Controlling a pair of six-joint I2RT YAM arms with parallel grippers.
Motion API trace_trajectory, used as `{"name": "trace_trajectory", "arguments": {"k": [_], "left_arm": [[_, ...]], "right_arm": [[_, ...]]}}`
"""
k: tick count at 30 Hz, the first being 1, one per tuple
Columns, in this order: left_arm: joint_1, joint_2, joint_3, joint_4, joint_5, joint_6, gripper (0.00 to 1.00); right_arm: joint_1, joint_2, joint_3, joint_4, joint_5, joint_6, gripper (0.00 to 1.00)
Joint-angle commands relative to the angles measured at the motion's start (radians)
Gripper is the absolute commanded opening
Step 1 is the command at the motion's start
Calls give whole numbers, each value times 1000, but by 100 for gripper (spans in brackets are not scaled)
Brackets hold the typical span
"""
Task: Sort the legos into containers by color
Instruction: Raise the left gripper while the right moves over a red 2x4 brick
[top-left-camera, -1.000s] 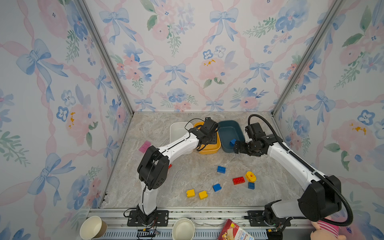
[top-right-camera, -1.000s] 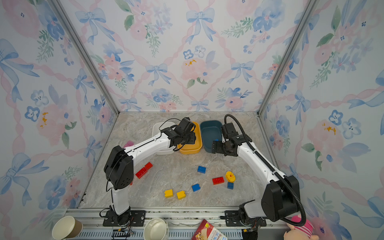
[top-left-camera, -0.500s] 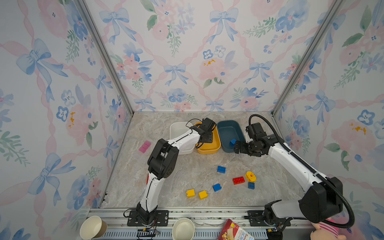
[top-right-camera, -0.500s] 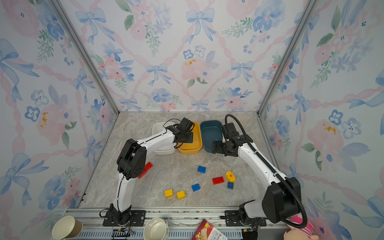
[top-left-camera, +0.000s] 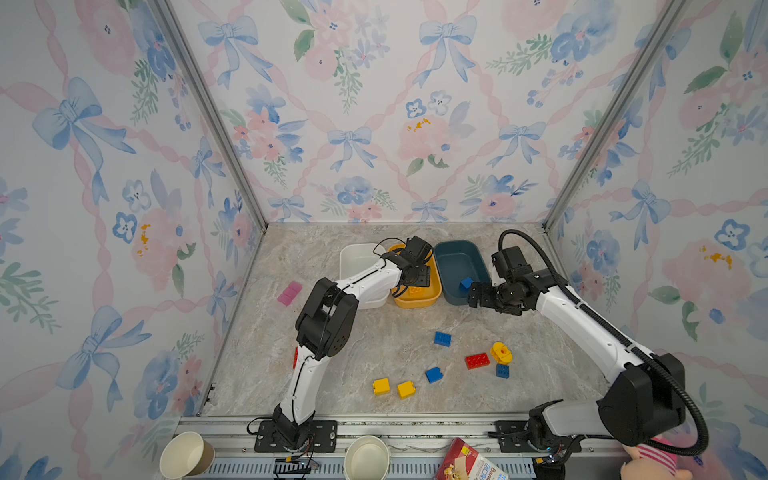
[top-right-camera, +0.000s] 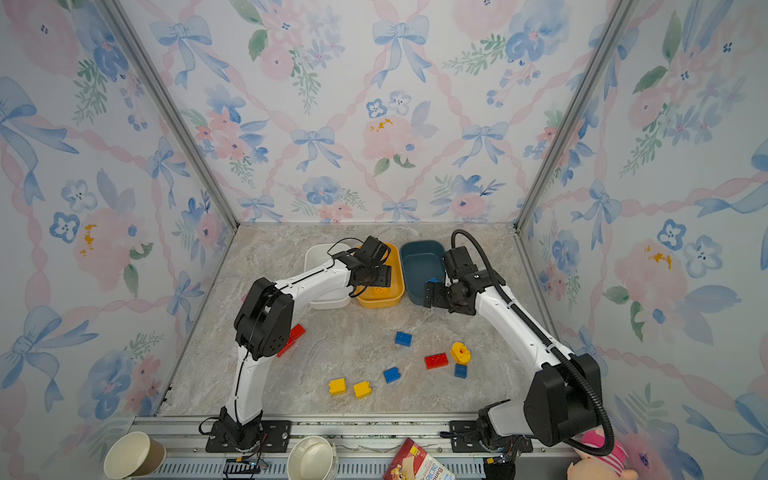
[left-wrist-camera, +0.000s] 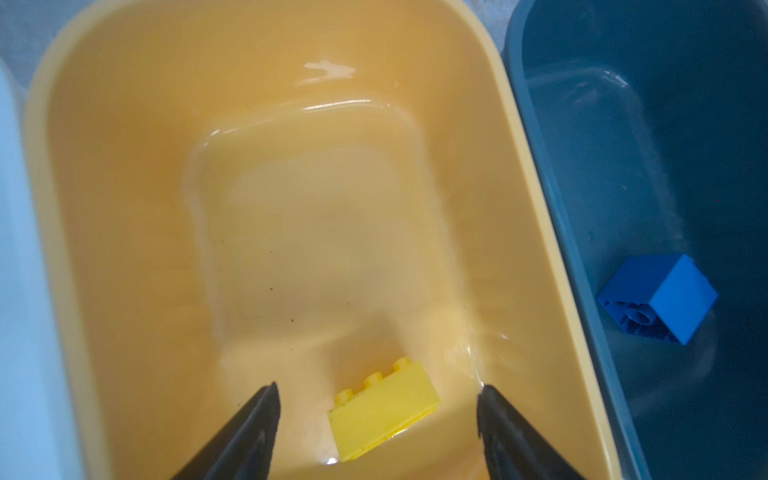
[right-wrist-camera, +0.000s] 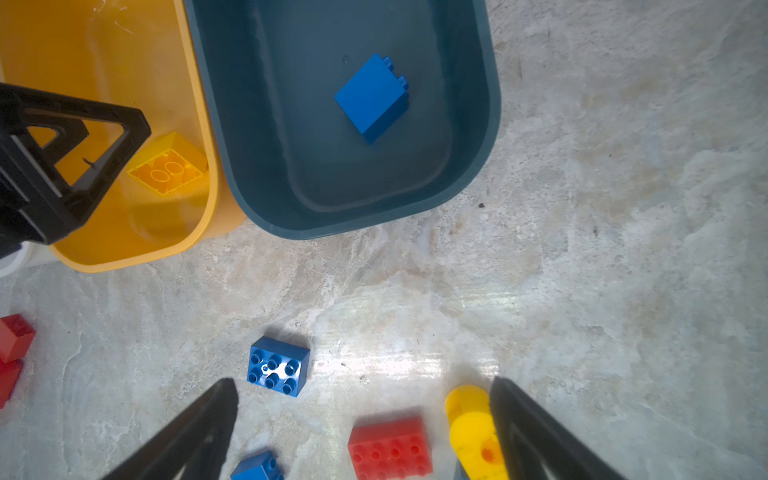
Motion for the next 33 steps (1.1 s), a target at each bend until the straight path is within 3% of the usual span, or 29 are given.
{"name": "trace_trajectory", "arguments": {"k": [1, 8, 23, 28, 33], "left_arm": [[-11, -63, 1, 0, -17, 7, 79], [-13, -180, -119, 88, -22, -9, 81], [17, -542, -583, 256, 19, -60, 86], [34, -673, -703, 257, 21, -72, 88], [45, -790, -802, 258, 26, -92, 90]], "right_arm": [[15, -24, -26, -40, -4, 49, 97], [87, -58, -97, -60, -10, 224, 97], [210, -126, -285, -90, -23, 671, 100], [253, -157, -351, -44, 3, 859, 92], [270, -149, -401, 9, 37, 967, 84]]}}
